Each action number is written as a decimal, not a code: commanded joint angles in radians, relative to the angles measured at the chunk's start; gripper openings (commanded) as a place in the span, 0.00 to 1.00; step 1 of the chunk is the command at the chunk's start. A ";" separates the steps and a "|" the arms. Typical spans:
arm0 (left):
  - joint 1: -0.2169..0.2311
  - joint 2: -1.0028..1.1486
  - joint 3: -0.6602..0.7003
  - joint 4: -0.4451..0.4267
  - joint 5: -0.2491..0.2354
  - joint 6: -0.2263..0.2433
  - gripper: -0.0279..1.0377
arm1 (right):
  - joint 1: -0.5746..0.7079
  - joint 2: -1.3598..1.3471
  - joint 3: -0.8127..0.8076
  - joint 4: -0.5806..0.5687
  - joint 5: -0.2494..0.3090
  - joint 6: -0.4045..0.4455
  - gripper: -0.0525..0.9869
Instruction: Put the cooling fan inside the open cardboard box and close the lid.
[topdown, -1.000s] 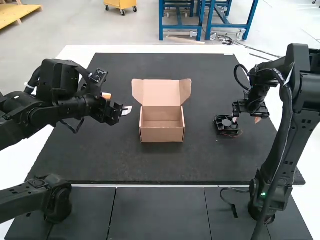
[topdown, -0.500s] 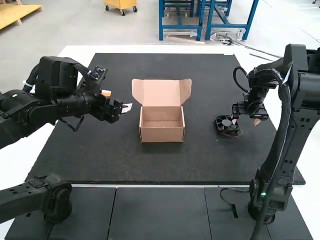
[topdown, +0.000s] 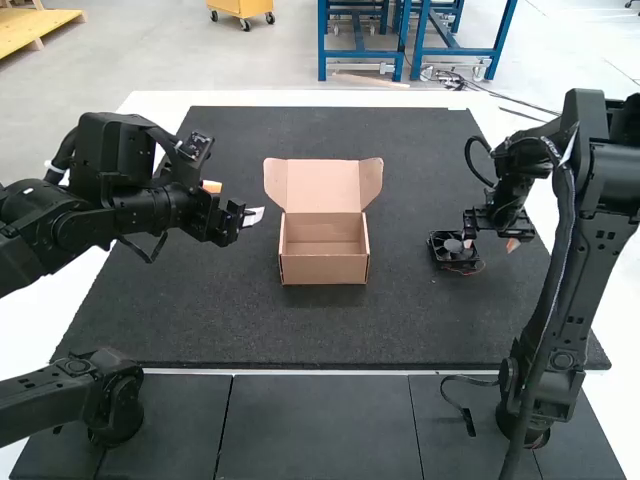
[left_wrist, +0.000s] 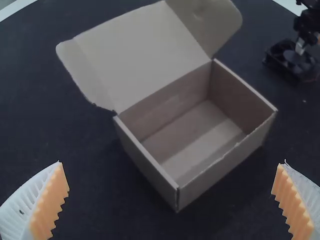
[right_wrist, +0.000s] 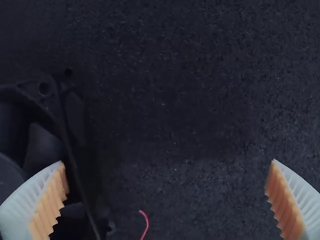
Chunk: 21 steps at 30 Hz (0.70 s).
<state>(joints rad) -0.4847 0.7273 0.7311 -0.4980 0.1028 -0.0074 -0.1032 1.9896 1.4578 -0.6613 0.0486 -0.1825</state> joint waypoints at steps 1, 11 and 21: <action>-0.008 -0.005 0.050 0.004 0.011 0.006 0.93 | -0.007 0.018 0.029 -0.004 0.014 0.015 0.92; -0.009 -0.003 0.054 0.006 0.011 0.006 0.93 | -0.003 0.060 0.049 -0.070 0.007 0.012 0.92; -0.008 -0.005 0.054 0.010 0.009 0.004 0.93 | -0.003 0.095 0.085 -0.164 -0.099 0.041 0.72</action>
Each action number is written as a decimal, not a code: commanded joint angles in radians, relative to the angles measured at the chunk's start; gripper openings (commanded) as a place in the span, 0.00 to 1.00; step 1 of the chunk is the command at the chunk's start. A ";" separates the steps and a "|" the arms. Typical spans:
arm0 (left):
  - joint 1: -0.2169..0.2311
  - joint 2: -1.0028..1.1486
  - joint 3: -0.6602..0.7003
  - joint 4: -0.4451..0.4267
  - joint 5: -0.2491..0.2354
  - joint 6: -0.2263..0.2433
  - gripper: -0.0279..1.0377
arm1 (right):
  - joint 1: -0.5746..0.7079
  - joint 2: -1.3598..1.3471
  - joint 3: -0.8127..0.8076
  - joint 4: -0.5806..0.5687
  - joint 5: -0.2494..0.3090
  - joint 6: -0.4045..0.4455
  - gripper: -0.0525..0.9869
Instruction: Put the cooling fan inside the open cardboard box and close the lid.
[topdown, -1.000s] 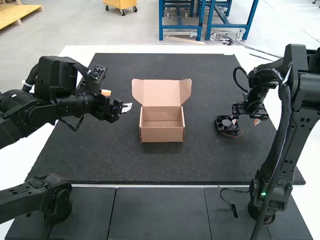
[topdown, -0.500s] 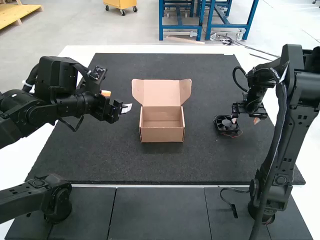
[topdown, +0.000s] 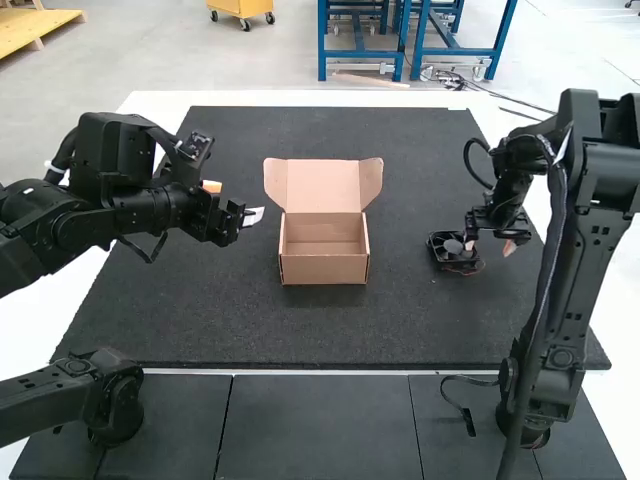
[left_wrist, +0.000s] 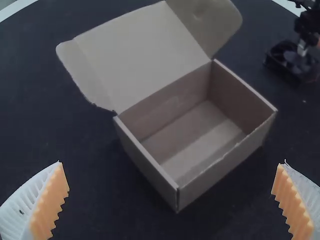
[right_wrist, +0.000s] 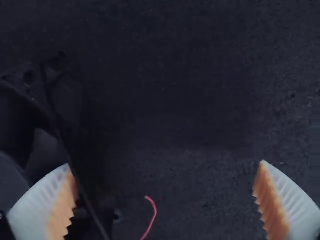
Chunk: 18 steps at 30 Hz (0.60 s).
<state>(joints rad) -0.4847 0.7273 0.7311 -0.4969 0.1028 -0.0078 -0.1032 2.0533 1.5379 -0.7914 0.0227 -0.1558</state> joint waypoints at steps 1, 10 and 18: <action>-0.008 -0.005 0.054 0.011 0.009 0.005 0.93 | -0.003 0.033 0.010 -0.043 -0.089 0.024 0.63; -0.005 -0.005 0.064 0.001 0.009 0.003 0.93 | -0.003 0.034 0.005 -0.060 -0.152 0.027 0.03; -0.005 -0.005 0.064 -0.002 0.009 0.003 0.93 | 0.005 0.028 0.005 -0.060 -0.150 0.062 0.03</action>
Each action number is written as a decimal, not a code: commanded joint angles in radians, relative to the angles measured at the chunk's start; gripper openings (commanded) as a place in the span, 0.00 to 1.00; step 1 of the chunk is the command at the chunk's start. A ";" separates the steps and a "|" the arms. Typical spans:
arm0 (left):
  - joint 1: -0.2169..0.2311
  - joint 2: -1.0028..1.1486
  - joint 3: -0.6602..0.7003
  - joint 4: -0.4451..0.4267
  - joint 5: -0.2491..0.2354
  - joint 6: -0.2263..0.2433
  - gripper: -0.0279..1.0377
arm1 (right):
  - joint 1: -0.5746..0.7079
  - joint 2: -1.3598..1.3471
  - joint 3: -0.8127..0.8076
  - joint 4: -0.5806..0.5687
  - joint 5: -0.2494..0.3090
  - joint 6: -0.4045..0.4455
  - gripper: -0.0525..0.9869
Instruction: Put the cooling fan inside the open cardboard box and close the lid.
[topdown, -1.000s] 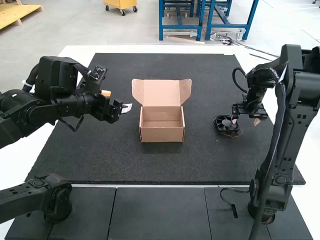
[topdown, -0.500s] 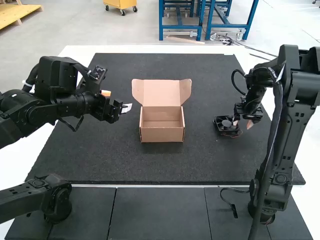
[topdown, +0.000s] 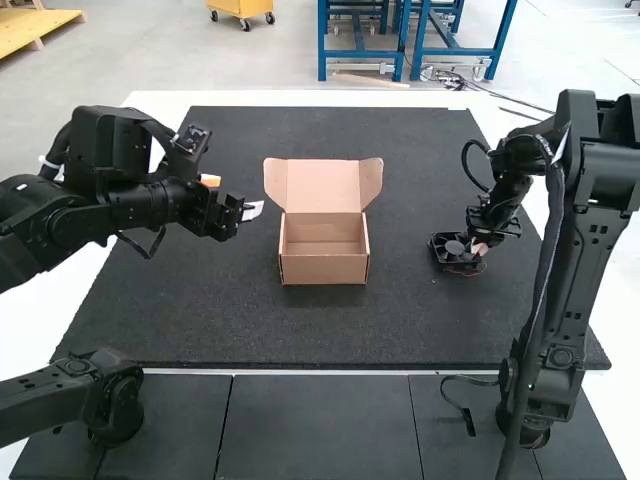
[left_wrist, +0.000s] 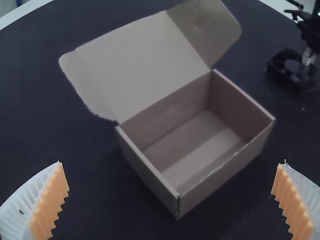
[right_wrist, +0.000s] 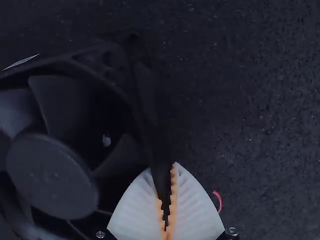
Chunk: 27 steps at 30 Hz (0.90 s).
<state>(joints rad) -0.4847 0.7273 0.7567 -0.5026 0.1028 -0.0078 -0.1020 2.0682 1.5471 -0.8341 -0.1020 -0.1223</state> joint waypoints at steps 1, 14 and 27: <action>-0.005 -0.005 0.036 0.003 0.009 0.003 0.93 | 0.004 0.012 -0.001 -0.017 -0.025 0.038 0.03; -0.009 -0.017 0.007 -0.056 0.009 0.008 0.93 | 0.004 -0.180 -0.021 -0.071 -0.068 0.101 0.03; -0.009 -0.123 -0.051 -0.143 0.008 0.011 0.93 | 0.004 -0.467 -0.151 -0.131 -0.099 0.158 0.03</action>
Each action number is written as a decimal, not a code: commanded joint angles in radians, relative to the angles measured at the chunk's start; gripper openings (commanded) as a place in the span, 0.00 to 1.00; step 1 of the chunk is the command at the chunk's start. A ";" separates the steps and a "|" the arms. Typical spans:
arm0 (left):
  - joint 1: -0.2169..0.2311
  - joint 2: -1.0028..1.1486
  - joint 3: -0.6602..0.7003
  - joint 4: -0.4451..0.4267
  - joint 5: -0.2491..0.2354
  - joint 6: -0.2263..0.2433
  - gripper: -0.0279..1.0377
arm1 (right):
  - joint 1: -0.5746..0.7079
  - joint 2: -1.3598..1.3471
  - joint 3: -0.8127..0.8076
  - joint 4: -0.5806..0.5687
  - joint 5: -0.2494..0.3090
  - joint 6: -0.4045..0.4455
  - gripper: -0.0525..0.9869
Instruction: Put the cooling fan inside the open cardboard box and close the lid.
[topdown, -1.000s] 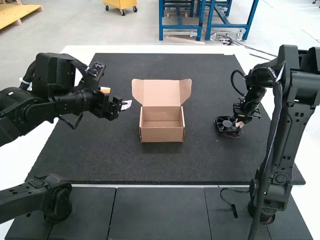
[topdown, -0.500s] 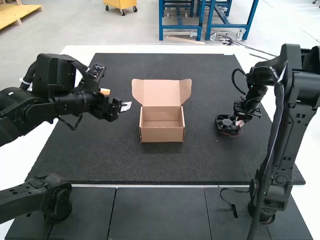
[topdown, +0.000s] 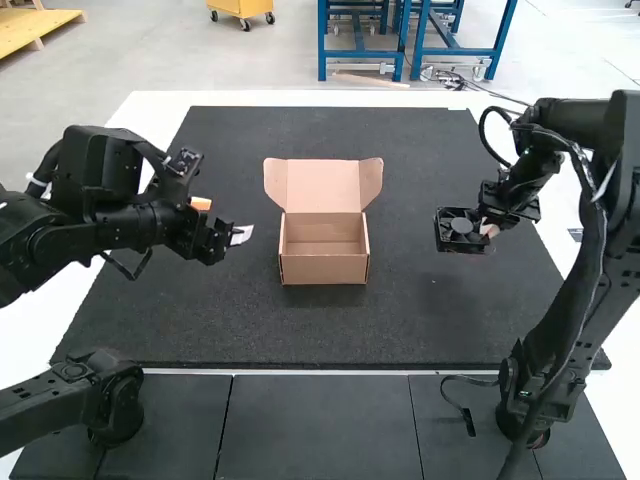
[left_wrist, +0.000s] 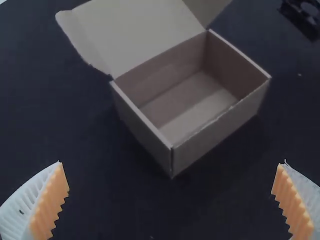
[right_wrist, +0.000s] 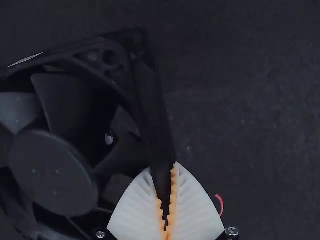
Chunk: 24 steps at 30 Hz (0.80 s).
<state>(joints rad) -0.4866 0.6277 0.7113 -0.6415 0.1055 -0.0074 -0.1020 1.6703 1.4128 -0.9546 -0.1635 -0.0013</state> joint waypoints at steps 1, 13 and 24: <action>-0.007 -0.033 -0.009 -0.010 0.005 0.009 0.93 | 0.004 -0.092 -0.028 -0.013 -0.039 0.041 0.03; -0.007 -0.102 -0.023 -0.057 0.005 0.009 0.93 | 0.004 -0.374 -0.150 -0.032 -0.064 0.103 0.03; -0.006 -0.102 -0.019 -0.041 0.000 0.007 0.93 | 0.016 -0.497 -0.147 -0.164 -0.166 0.098 0.03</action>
<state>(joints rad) -0.4866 0.5358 0.6895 -0.6880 0.1051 -0.0074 -0.1009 1.1999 1.2545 -1.1053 -0.2592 0.0868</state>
